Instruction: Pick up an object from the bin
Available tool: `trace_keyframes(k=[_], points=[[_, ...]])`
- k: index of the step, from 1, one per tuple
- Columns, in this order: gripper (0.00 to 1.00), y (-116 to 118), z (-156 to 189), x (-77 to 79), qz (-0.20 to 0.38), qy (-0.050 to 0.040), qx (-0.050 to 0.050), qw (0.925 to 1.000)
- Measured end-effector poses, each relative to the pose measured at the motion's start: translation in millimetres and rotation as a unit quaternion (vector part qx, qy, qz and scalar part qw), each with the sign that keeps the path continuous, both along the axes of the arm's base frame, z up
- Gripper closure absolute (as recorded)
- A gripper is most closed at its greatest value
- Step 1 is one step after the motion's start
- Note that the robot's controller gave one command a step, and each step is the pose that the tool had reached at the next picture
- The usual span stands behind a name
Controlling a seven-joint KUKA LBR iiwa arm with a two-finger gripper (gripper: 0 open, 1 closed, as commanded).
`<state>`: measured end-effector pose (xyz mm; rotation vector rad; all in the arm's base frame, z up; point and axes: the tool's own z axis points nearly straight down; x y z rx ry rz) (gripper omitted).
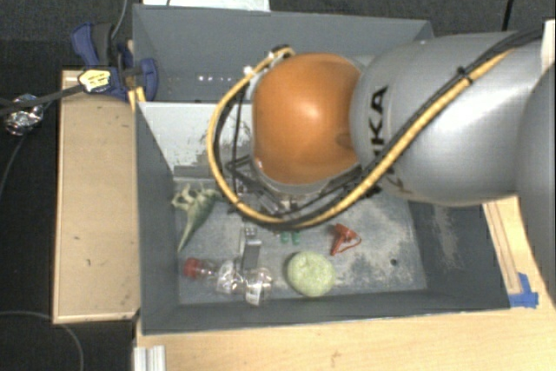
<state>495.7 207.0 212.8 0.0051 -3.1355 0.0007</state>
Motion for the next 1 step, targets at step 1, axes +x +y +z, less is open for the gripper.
trace_keyframes(k=[1], points=[[0.0, -1.3, 4.5, 2.0, -0.003, -0.0041, 0.001, 1.0]])
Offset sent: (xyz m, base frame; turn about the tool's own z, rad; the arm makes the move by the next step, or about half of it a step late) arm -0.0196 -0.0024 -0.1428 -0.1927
